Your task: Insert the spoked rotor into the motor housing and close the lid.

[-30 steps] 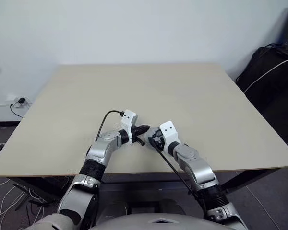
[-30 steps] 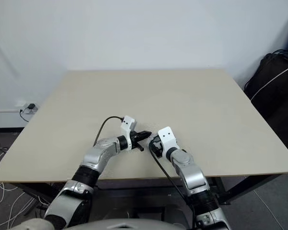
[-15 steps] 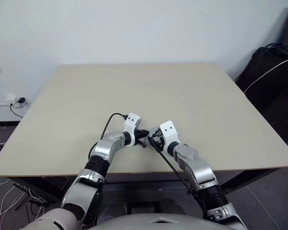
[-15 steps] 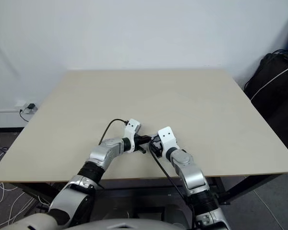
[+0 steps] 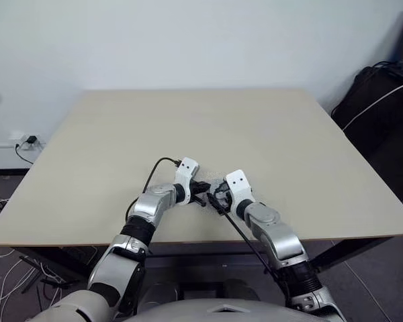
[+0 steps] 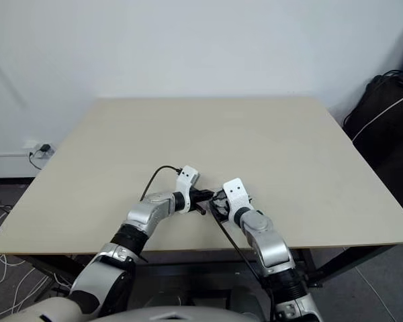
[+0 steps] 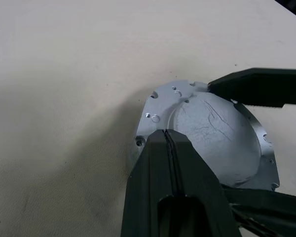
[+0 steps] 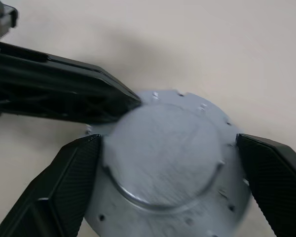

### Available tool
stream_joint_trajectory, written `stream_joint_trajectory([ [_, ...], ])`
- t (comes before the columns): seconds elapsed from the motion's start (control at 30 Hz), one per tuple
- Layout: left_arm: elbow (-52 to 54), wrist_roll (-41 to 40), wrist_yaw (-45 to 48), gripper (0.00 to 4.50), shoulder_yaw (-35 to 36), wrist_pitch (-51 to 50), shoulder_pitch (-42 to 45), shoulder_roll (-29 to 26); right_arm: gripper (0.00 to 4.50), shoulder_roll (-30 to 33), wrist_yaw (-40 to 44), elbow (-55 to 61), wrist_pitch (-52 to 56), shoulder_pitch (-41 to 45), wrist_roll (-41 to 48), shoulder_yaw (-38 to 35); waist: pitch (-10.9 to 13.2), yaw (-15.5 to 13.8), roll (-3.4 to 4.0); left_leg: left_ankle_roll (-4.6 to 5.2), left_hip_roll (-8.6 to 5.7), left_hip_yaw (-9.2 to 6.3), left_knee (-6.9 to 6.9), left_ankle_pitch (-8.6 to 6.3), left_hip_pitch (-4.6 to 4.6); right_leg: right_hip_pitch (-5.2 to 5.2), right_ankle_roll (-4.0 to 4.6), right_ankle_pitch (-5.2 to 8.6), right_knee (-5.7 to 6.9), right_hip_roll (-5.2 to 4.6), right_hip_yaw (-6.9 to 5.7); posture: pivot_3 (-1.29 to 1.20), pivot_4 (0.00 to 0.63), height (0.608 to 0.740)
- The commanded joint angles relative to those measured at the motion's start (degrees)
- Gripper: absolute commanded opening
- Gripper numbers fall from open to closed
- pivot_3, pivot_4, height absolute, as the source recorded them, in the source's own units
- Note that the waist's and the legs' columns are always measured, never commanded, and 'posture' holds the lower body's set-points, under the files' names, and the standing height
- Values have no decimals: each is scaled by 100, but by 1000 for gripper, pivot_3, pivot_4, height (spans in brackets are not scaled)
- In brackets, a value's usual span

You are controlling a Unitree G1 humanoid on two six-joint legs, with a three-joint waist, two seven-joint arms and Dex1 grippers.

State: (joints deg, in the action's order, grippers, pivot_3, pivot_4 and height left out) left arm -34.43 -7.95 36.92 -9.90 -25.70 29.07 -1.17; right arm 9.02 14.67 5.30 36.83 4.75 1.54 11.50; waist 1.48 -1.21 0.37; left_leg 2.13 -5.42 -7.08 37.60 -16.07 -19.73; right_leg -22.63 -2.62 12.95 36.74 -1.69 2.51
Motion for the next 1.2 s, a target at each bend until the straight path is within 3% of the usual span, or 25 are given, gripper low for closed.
stream_joint_trajectory([
  [0.03, -39, 34, 83, 0, -85, -24, 62, 60, 4476, 200, 13, 371, 247, -233, 22, -197, 0, -15, 0, 0, 0, -3, 0, 0, -1, 1, 0, 0, -1, 0, 0, 0, 0, 740],
  [0.23, -15, 54, 132, 0, -91, -25, 40, 67, 4476, 550, 434, 1354, 391, -755, 482, -468, 3, -64, -5, 7, -3, -10, 3, -4, -12, -1, -9, 5, -9, -2, -2, 0, 0, 740],
  [0.33, -8, 57, 162, 0, -101, -5, 32, 64, 4476, 637, 976, 2098, 255, -1104, 1229, -858, 4, -54, -5, 7, -3, -9, 2, -6, -19, -6, -10, 6, -10, -2, -1, 0, 0, 740],
  [0.43, -12, 79, 189, 0, -126, 57, 25, 62, 4476, 494, 993, 2276, 200, -1221, 1670, -1287, 6, -40, -8, 7, 0, -10, 2, -6, -20, -5, -11, 6, -9, -1, -1, 0, 0, 740],
  [0.6, -31, 98, 217, 0, -132, 66, 38, 71, 4476, -318, 13, 1625, 935, -831, 2189, -2185, 11, -48, -16, -5, -1, -9, 7, -12, -18, -5, -14, 4, -9, -1, -2, 0, 0, 740],
  [0.73, -44, 108, 250, 0, -130, 81, 47, 61, 4476, -702, -319, 1182, 1345, -511, 2500, -2523, 9, -69, -12, 3, -2, -8, 3, -8, -26, -17, -9, 4, -5, -1, 3, 0, 0, 740],
  [1.2, -3, 94, 270, 0, -95, 61, -12, 52, 4476, -1133, -644, 312, 2277, 33, 3586, -3189, 5, -59, -5, 8, -3, -5, -2, -6, -29, -24, -6, 3, -4, 0, 7, 0, 0, 740],
])
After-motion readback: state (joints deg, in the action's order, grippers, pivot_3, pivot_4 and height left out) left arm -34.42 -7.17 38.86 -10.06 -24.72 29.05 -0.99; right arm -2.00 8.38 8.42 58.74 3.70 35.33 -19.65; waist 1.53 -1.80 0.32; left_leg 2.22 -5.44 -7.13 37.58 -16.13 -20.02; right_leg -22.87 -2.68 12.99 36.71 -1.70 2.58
